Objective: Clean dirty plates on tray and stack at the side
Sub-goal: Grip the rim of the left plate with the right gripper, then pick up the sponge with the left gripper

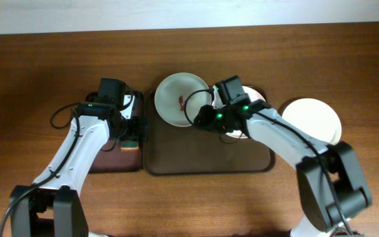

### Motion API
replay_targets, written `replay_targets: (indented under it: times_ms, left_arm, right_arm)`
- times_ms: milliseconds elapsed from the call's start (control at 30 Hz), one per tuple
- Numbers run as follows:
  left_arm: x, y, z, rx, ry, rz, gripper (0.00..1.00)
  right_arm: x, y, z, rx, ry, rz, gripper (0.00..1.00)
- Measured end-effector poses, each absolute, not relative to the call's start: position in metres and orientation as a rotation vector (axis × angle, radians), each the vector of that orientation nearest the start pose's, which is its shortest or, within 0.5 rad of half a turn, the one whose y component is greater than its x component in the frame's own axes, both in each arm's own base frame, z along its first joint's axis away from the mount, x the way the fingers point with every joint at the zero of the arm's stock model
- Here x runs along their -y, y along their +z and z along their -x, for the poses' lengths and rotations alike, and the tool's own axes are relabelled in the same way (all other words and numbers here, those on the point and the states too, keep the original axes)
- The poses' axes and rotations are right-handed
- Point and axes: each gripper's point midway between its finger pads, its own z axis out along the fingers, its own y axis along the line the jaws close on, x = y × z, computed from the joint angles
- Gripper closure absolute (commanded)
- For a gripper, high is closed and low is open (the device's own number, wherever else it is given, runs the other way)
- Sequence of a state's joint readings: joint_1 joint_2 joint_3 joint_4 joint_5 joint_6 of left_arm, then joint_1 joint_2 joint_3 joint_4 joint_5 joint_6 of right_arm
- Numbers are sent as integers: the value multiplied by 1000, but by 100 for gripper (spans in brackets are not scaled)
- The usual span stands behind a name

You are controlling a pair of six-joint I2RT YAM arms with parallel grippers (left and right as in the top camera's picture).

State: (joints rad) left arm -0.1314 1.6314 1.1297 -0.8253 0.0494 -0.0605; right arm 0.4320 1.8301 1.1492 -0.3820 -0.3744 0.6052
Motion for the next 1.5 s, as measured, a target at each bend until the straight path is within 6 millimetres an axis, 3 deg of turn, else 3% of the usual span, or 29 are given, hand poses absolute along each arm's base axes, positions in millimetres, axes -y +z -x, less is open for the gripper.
replay_targets:
  times_ms: [167, 433, 467, 533, 633, 800, 933, 1067, 1167, 1233, 1333, 1500]
  left_arm:
    - [53, 73, -335, -2900, -105, -112, 4]
    - [53, 73, -335, -2900, -105, -112, 4]
    - [53, 73, -335, -2900, -105, -112, 5]
    - [53, 73, -335, -2900, -105, -112, 4]
    - [53, 73, -335, -2900, -105, -112, 4]
    - [53, 73, -335, -2900, -105, -112, 3]
    - [53, 73, -335, -2901, -105, -112, 3]
    - [53, 73, -335, -2900, -105, -112, 4]
    - [53, 73, -335, -2899, -105, -113, 14]
    - [53, 74, -338, -2886, -107, -107, 16]
    - [55, 76, -350, -2835, -113, -104, 28]
    - [45, 60, -343, -2850, -46, -57, 30]
  right_arm:
    - [-235, 24, -372, -2804, 738, -333, 60]
    - [-236, 14, -379, -2781, 704, -408, 61]
    - [-238, 14, -381, -2771, 713, -400, 63]
    - [-243, 15, -385, -2750, 730, -391, 79]
    - [-243, 14, -384, -2756, 730, -408, 88]
    - [-234, 5, -365, -2851, 670, -437, 96]
    - [-232, 3, -333, -3002, 662, -348, 96]
    - [-207, 6, -309, -3094, 495, -275, 96]
    - [-193, 6, -303, -3116, 389, -204, 96]
    - [-190, 6, -302, -3120, 368, -176, 96]
    - [-189, 6, -302, -3118, 358, -149, 96]
    - [-189, 6, -302, -3118, 357, -144, 96]
